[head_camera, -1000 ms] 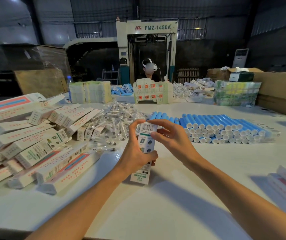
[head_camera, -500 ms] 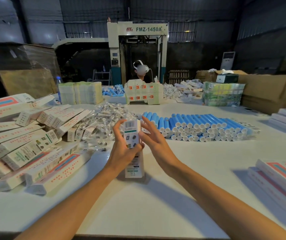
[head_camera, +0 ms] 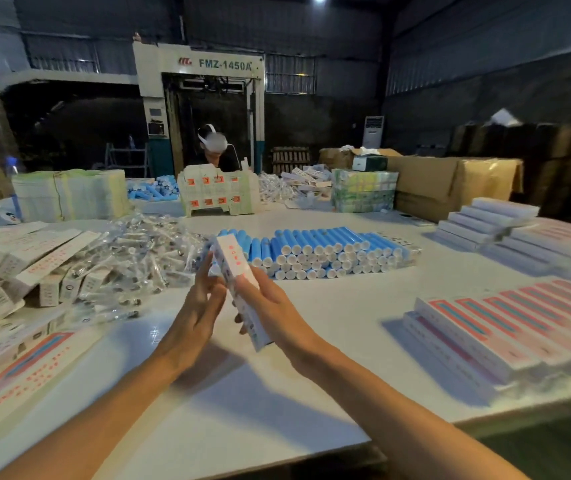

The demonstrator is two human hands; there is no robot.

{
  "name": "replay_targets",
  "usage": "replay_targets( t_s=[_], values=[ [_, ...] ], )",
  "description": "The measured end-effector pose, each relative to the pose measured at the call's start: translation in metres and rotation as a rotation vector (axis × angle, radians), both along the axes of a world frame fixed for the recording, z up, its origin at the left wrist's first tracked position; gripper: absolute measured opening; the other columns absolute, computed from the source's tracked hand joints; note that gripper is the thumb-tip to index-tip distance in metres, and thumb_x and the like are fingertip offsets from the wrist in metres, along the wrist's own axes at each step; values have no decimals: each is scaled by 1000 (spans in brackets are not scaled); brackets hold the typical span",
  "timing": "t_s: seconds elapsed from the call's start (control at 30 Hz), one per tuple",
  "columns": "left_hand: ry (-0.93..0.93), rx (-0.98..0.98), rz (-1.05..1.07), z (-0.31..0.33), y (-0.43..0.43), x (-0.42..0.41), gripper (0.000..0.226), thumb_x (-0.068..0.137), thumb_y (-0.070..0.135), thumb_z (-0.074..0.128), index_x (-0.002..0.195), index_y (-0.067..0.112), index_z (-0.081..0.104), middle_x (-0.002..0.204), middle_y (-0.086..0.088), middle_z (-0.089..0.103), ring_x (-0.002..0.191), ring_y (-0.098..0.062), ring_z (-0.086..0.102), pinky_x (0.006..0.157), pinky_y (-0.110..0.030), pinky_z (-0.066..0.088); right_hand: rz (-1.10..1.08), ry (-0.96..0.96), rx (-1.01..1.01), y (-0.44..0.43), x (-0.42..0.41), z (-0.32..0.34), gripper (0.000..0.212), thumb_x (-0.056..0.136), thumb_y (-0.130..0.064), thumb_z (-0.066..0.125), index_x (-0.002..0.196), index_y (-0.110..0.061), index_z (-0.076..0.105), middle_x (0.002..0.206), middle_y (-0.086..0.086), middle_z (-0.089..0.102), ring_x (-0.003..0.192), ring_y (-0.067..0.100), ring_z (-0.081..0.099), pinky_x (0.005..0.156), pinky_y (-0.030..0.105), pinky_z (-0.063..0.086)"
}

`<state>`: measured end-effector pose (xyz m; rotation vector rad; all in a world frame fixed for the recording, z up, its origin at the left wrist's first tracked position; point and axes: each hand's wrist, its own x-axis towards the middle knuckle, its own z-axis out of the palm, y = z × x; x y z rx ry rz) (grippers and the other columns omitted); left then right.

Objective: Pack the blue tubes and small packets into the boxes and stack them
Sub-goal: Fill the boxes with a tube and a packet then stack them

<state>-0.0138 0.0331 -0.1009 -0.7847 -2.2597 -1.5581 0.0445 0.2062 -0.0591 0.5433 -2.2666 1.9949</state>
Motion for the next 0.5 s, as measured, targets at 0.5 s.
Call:
replay_targets(
  t_s=[0.5],
  values=[
    [352,-645,-113,-33,4,-13,44,102,75,31,133,59,59,129,32,61,120,9,59,87,-16,52,-895,80,1056,348,52,43,43,102,-35,62,143,-24,54,128,14,62,113,34,59,91,45,53]
  ],
)
